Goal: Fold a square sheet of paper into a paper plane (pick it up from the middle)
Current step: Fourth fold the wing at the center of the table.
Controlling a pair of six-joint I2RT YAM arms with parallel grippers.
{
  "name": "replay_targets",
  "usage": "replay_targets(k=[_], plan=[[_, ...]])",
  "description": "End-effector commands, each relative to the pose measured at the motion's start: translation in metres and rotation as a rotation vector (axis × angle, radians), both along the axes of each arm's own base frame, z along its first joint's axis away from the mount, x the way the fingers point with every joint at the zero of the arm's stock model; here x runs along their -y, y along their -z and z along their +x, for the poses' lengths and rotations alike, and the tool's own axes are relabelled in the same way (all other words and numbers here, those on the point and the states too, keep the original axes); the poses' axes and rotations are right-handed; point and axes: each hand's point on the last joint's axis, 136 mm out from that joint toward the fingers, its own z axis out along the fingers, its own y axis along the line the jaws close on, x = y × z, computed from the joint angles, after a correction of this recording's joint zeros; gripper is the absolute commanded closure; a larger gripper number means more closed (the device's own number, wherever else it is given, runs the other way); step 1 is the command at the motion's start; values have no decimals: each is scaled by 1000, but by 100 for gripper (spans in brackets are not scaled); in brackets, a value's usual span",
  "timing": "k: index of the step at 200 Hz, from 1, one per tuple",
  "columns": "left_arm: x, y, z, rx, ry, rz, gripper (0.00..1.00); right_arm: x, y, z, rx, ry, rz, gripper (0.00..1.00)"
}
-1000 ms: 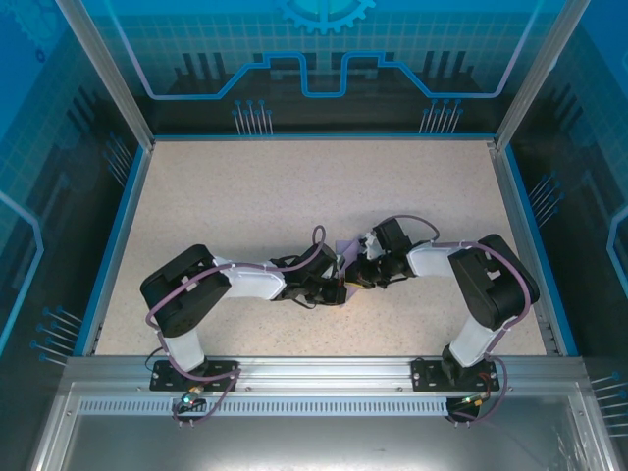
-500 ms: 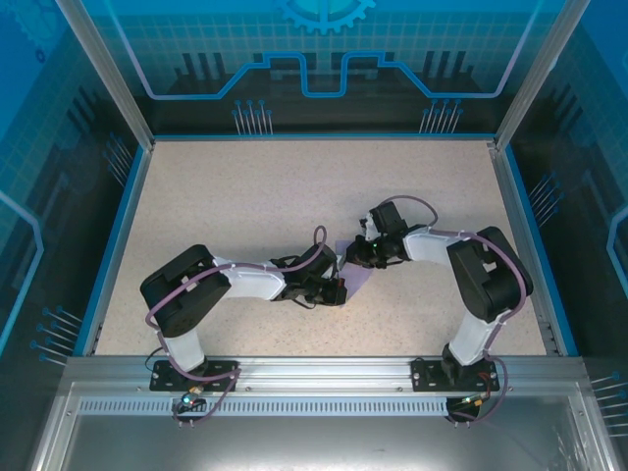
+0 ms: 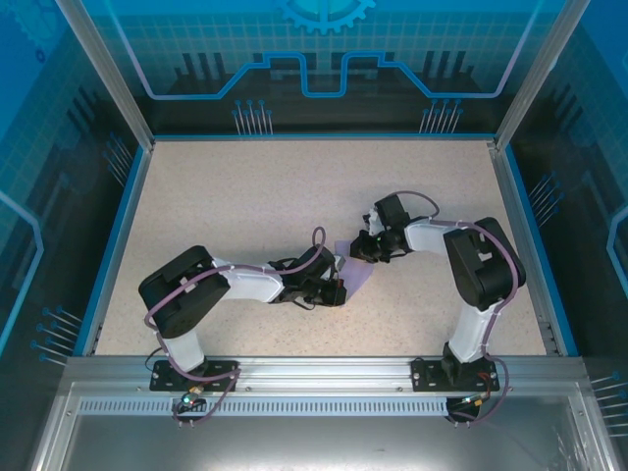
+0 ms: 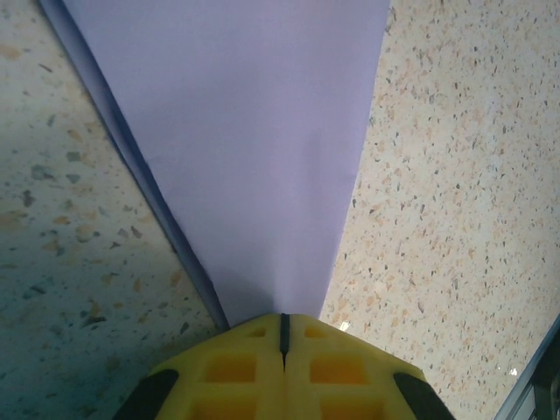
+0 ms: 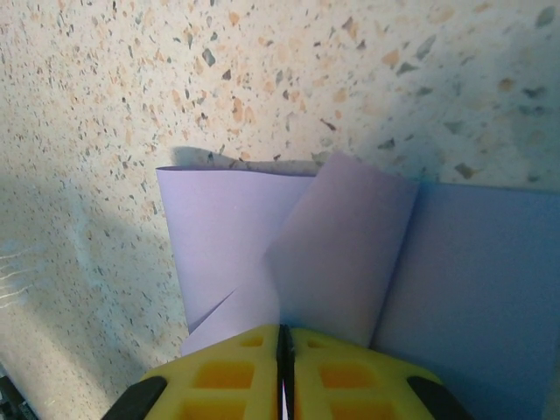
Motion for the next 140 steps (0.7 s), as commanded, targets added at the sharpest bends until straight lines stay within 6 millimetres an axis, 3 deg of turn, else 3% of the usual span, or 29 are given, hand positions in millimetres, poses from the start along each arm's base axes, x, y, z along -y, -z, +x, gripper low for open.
replay_targets(k=[1,103,140], plan=[[-64,60,-46,-159,7,284,100,26,9,35,71,73,-82,89],[-63,56,-48,-152,9,276,100,47,7,75,78,122,-102,89],[-50,44,-42,-141,19,234,100,56,-11,83,119,131,-88,89]])
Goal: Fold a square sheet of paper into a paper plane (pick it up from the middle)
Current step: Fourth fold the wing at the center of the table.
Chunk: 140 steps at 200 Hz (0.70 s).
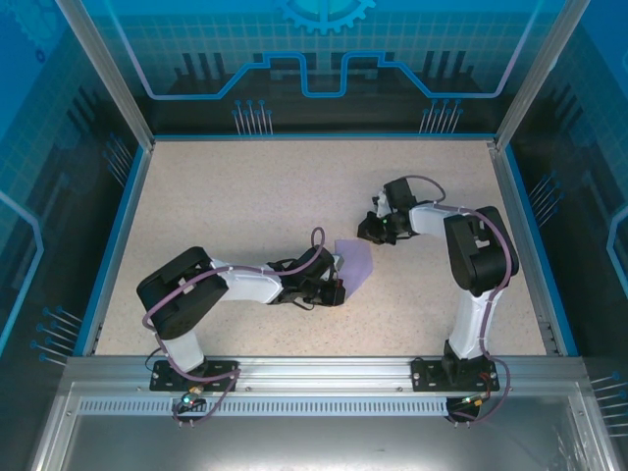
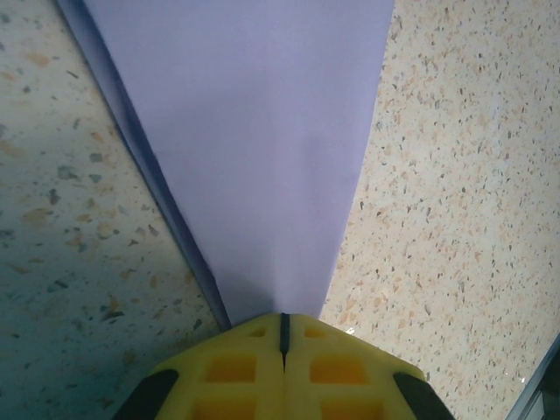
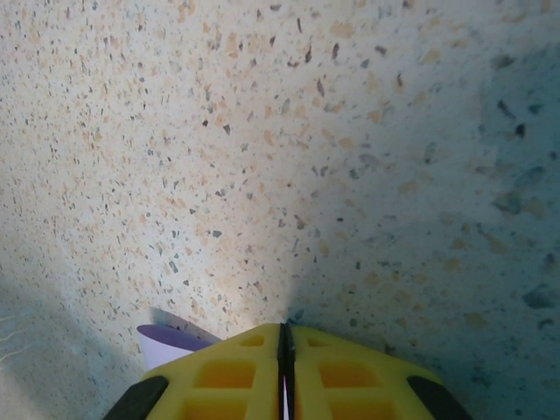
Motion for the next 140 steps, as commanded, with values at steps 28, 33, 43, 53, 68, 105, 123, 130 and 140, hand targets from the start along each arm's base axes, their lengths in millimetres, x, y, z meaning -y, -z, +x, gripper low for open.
replay_targets(k=[28,33,43,53,68,105,123,130,140], plan=[[-33,27,-32,-124,28,183,100,33,-32,20,88,36,-27,85],[-30,24,-30,-117,31,175,100,33,-35,17,88,29,-26,84],[-23,17,-26,-101,37,154,100,32,-43,9,91,17,-12,82],[-16,9,-21,-89,43,133,100,30,-50,1,92,9,12,80],[-4,-2,-14,-72,53,100,98,26,-56,-16,81,-3,50,75],[6,-30,-6,-31,62,58,91,6,-56,-62,-3,-39,182,63],[3,-44,-3,0,57,61,87,-7,-53,-82,-31,-76,199,59],[2,-50,-1,15,53,58,86,-12,-51,-88,-47,-92,199,58],[-2,-54,2,27,42,57,85,-16,-46,-94,-64,-96,201,57]])
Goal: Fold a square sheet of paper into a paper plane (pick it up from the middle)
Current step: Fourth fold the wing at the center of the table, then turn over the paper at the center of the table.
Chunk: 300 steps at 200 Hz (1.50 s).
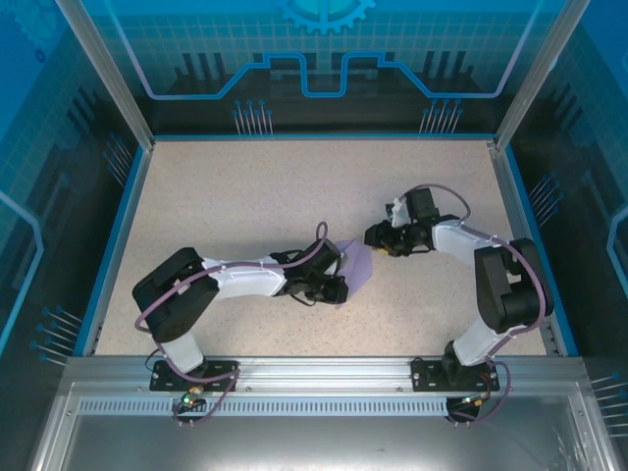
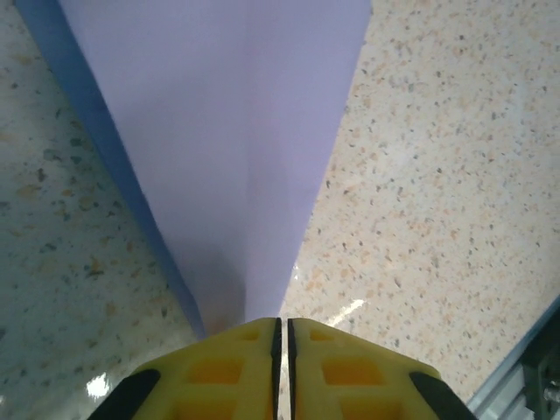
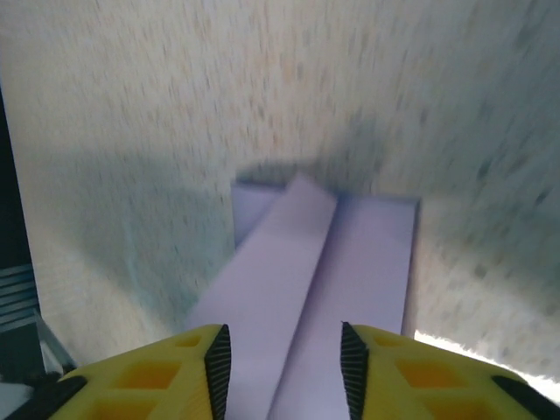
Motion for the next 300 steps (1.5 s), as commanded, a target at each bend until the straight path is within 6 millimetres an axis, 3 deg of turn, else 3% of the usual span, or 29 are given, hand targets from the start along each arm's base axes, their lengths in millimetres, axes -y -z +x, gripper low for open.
replay_targets(k=[1,52,110,143,226,262,287,300], plan=[[-4,-27,5,57,12,-5,85,-22,1,-25,-59,-57,59,57],[-19,-27,14,65,-6,29,77,-36,23,-30,-100,-76,64,54],[-38,-25,17,76,-39,61,64,-46,34,-31,-125,-108,72,54],[-45,-26,19,78,-54,59,63,-53,28,-28,-105,-123,91,56],[-68,-40,26,98,-126,22,35,-68,22,-24,-84,-153,153,63],[-79,-41,26,99,-155,17,20,-70,26,-28,-81,-159,140,78],[-85,-45,28,111,-184,7,2,-70,23,-28,-62,-165,113,88],[-88,-48,29,120,-200,-4,1,-70,19,-28,-50,-169,92,91]])
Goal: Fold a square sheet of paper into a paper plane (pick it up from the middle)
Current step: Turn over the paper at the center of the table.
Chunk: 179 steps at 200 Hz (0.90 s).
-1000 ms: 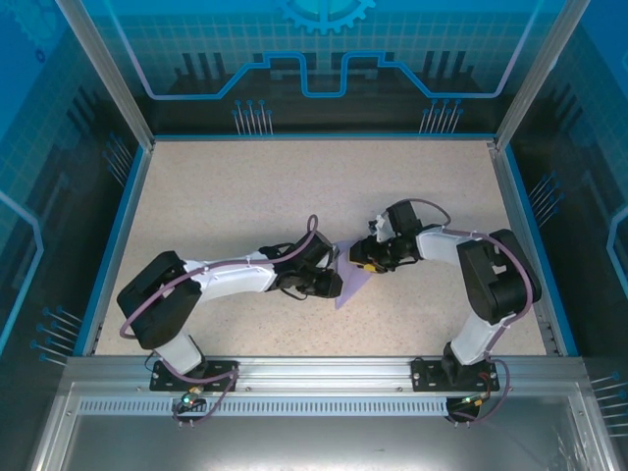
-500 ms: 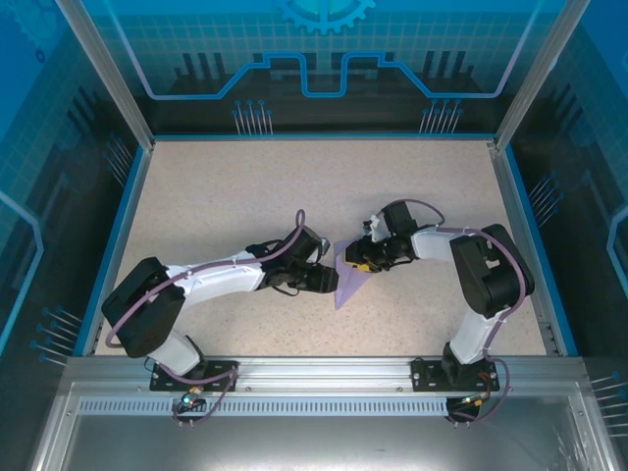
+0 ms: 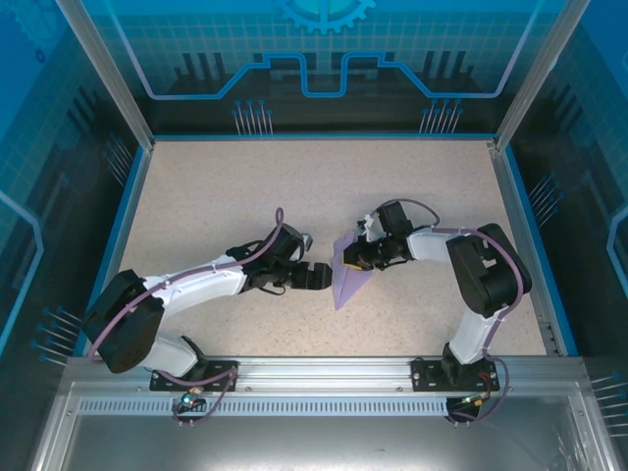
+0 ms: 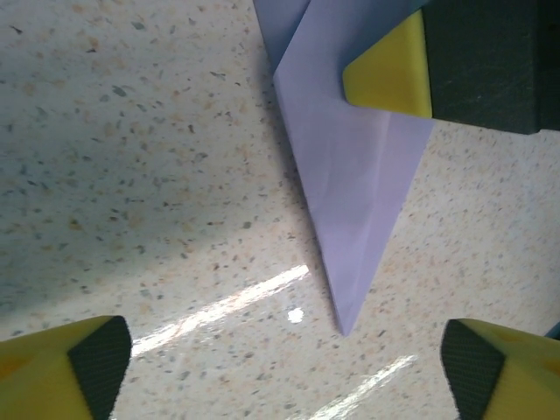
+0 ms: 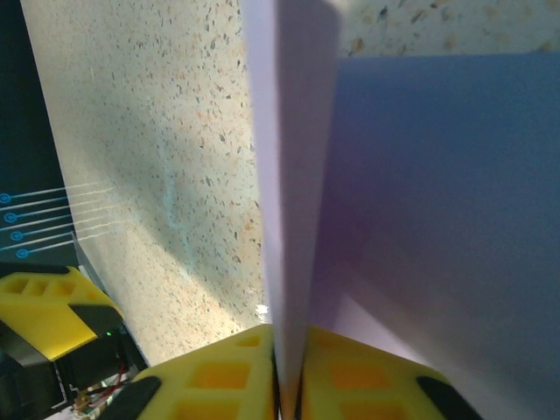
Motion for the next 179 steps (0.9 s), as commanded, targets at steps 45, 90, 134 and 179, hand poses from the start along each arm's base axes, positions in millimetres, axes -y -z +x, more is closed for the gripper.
replay_targets(k=[45,90,134,179], plan=[[-11,-28,12,69,-68,-104,1,14,-35,-6,94,-19,-181,95],[-8,-41,16,83,-50,-154,1,50,-64,-18,157,12,-375,96],[9,-52,20,75,-45,-284,1,54,-95,-21,220,49,-307,95],[21,-73,18,53,-136,-534,1,36,-130,-13,236,96,-71,96]])
